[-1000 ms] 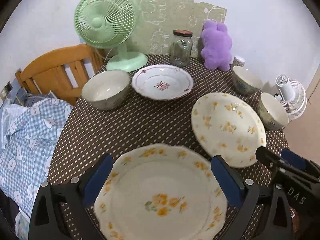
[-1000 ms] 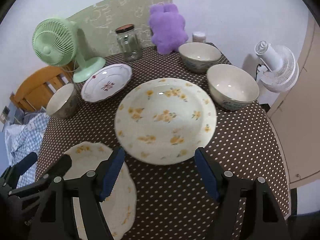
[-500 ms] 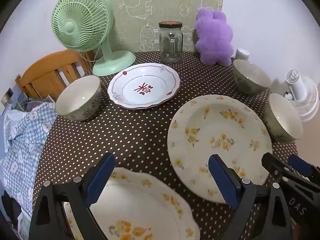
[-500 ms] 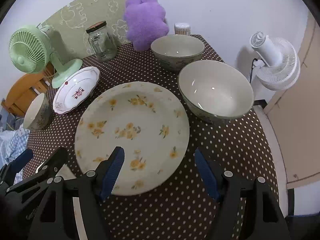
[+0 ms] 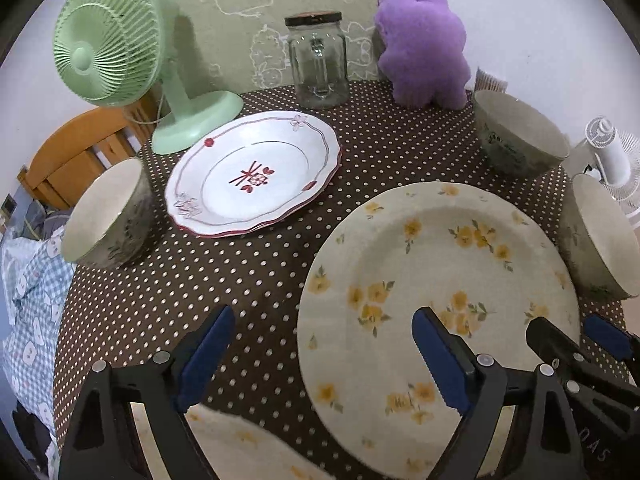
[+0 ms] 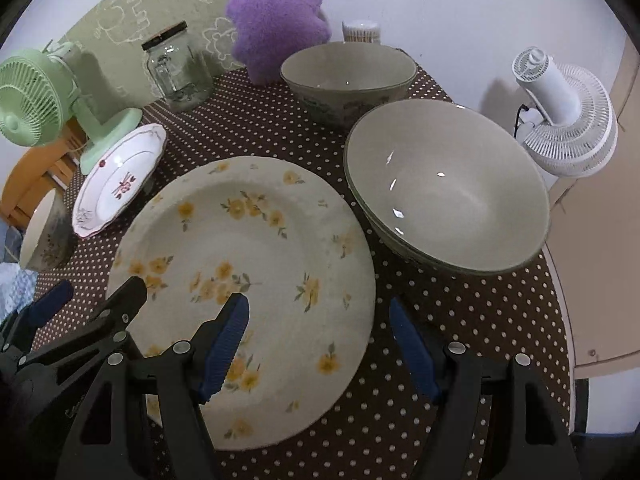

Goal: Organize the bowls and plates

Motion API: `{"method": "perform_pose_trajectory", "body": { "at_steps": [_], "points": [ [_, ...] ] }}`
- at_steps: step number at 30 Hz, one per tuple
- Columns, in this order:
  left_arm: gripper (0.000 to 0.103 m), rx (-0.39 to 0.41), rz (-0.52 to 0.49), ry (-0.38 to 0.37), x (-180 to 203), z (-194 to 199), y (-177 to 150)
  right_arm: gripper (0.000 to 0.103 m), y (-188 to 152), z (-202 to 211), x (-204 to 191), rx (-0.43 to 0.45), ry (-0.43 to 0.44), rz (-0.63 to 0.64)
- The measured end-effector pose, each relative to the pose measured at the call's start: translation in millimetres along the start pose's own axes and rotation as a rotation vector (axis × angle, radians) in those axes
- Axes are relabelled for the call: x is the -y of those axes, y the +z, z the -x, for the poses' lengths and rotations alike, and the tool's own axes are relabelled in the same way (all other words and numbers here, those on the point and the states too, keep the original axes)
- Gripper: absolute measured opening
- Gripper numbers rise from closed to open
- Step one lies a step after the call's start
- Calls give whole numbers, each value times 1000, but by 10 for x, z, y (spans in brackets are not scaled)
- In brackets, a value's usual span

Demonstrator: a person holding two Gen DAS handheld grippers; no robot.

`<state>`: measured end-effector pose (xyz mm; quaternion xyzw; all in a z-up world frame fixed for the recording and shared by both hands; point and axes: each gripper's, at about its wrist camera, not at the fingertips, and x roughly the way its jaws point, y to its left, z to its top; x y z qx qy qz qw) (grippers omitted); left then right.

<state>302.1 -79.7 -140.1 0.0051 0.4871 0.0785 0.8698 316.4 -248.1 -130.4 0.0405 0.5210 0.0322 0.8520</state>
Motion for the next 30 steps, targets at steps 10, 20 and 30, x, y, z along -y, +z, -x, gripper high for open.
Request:
{"method": "perform_pose_trajectory", "body": {
  "at_steps": [10,20,30],
  "points": [
    [84,-27,-50,-30,102,-257,120,76,56,-198,-1,-15,-57,-1],
    [69,-57,-47,-84,102,-416,214,69,88,-305,-90,-16,-58,21],
    [65,-65,-82,-87,105,-347,160,64,89,-341,-88,-22,-83,-2]
  ]
}}
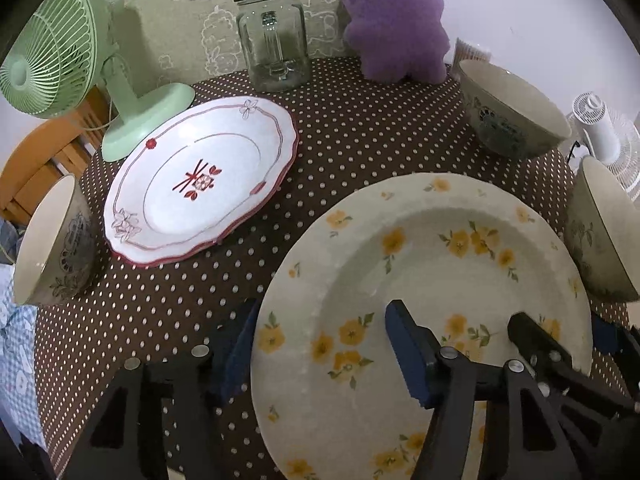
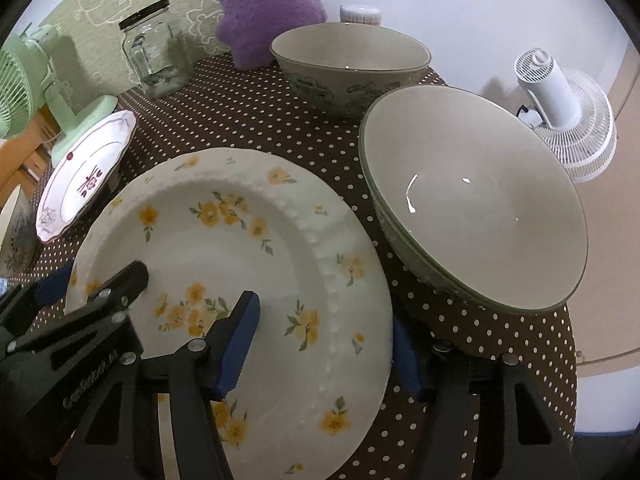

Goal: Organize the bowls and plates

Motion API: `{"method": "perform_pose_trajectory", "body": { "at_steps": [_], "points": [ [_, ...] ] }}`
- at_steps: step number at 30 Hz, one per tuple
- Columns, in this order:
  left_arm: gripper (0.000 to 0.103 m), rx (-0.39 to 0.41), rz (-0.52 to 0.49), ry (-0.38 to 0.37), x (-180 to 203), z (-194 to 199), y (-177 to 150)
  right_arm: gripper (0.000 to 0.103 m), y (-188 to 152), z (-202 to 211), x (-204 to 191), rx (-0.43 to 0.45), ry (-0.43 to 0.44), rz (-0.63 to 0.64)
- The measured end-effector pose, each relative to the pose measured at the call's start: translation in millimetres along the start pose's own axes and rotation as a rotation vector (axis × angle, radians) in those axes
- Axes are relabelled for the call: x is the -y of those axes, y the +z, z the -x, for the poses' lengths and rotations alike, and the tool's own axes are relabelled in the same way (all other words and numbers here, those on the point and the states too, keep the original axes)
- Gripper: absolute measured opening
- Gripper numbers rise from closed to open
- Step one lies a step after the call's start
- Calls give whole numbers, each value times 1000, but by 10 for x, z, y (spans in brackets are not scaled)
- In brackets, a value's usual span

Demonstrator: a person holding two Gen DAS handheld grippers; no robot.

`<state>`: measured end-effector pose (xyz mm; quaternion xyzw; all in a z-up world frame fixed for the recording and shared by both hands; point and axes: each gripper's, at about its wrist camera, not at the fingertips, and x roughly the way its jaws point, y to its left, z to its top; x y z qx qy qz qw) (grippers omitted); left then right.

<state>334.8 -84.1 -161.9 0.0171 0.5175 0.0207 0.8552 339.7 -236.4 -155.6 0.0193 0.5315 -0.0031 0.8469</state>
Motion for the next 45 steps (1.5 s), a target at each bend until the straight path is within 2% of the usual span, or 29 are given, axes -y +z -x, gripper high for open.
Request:
{"method": "perform_pose_trajectory", "body": {
  "at_steps": [7,13,20,25,32,45],
  "points": [
    [65,-31,-13,-8,25,117,-214,64,-69,46,43,-23,-13,-49],
    [69,-30,-10,-53,-5,70,-178,64,-157,73,74,-48,-4,-95],
    [69,-35,15,-31,35,89,-149,59,-240,115,113,-50,1,-145],
    [66,-47,-6,-34,72,140,-158,57,-235,212,147,-35,-30,-128],
    [65,-43,-4,-48,79,317,-191,57,-272,347,243,-38,-21,-141],
    [65,-31,75,-25,-178,683,-325,56,-274,737,16,6,21,-86]
  ]
}}
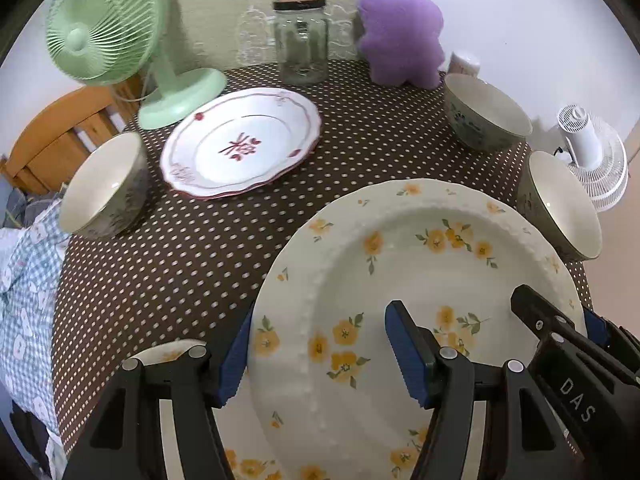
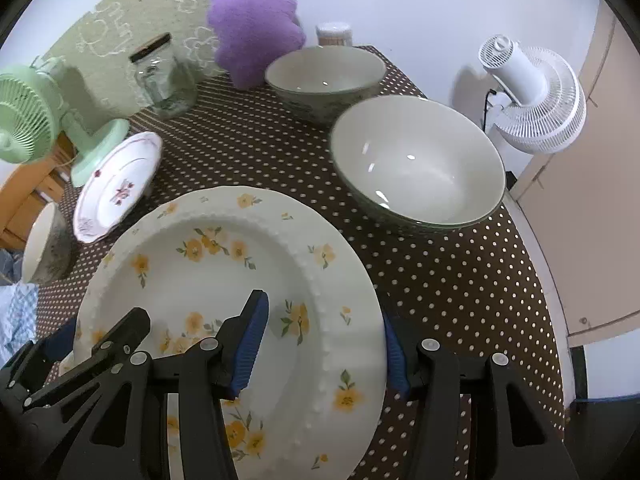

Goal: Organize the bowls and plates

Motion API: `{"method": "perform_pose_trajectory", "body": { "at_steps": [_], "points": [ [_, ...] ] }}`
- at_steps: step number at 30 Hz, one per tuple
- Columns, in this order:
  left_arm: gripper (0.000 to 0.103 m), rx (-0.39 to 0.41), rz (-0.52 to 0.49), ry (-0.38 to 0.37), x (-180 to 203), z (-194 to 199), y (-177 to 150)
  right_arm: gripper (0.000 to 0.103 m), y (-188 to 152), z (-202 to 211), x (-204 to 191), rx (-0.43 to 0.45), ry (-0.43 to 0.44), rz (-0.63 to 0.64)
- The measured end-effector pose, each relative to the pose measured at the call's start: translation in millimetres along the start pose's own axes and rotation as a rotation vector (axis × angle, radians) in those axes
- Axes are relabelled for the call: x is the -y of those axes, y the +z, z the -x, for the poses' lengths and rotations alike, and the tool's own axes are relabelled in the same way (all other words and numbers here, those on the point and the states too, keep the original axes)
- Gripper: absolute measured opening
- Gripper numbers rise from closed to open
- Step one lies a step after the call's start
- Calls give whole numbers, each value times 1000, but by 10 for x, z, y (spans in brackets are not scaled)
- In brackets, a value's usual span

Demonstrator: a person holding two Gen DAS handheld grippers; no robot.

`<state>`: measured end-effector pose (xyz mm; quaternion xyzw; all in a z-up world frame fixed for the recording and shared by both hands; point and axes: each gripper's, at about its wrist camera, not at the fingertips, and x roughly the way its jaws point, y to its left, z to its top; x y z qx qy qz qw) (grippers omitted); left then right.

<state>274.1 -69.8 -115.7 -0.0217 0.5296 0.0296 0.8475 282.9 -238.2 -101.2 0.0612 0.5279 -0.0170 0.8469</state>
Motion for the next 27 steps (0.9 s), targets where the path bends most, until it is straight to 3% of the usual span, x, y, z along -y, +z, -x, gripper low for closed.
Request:
{"method": "perform_pose_trajectory", "body": {
  "at_steps": [27],
  "points": [
    [65,12,119,15,-1043,443,-866,56,-817,378,-865,1,32,112]
  ]
}}
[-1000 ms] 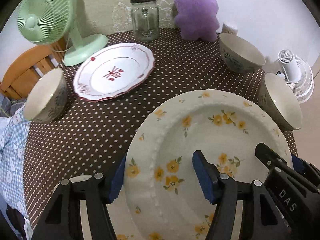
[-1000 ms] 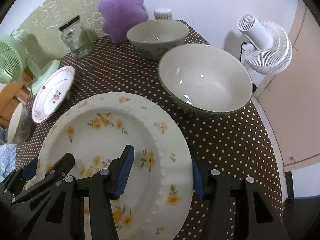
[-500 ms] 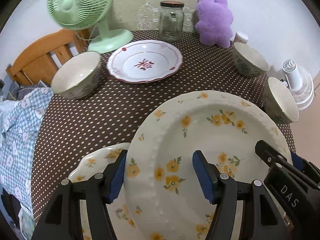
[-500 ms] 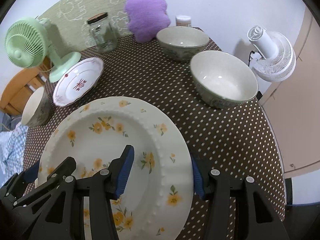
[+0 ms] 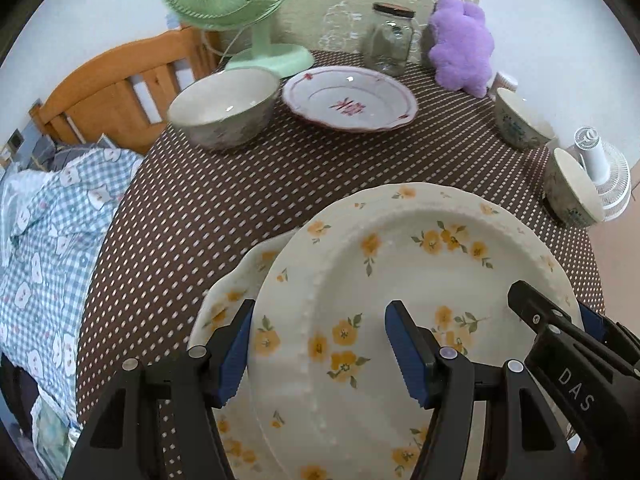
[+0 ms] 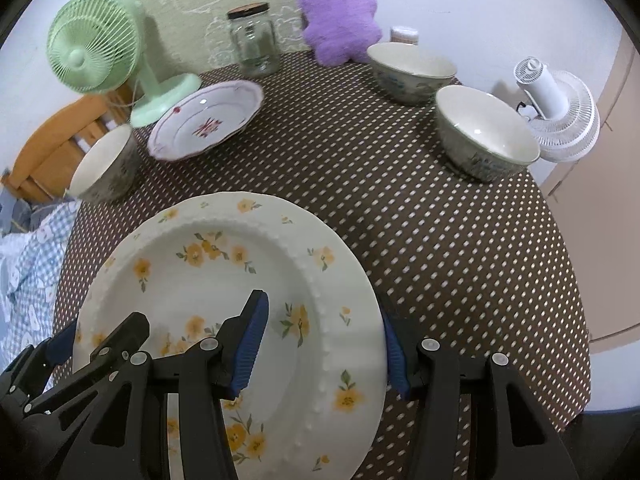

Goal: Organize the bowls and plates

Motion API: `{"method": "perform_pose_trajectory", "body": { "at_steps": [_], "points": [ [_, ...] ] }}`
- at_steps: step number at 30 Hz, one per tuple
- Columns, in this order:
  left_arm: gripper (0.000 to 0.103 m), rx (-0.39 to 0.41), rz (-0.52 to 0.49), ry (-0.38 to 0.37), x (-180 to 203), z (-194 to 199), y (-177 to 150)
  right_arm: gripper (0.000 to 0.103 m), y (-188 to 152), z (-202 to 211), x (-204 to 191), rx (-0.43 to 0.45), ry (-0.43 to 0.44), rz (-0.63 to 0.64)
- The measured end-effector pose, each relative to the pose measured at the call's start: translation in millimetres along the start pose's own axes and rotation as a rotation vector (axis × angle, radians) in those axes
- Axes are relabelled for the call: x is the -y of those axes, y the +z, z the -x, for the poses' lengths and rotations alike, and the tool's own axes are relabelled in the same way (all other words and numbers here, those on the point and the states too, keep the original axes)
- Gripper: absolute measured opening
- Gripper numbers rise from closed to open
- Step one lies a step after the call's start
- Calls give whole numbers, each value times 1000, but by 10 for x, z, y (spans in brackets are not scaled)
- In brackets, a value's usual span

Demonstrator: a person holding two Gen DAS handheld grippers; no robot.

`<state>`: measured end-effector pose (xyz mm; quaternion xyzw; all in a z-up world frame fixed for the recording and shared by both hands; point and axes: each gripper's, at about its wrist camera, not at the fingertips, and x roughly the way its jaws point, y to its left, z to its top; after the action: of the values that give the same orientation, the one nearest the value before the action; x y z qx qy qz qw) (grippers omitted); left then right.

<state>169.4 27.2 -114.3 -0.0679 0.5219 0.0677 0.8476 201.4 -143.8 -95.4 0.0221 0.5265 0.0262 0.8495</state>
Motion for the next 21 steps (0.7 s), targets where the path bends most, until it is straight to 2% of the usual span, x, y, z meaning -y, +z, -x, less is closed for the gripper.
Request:
{"method": "perform_pose_trajectory", "body": {
  "at_steps": [9,21],
  "points": [
    [65,-47,26,2,-267,-84,-249,56,-227,1,-297,-2,-6,54],
    [65,-66,39,-5,-255,-216,-373,56,-342,-98,-298,-33,-31,86]
  ]
}}
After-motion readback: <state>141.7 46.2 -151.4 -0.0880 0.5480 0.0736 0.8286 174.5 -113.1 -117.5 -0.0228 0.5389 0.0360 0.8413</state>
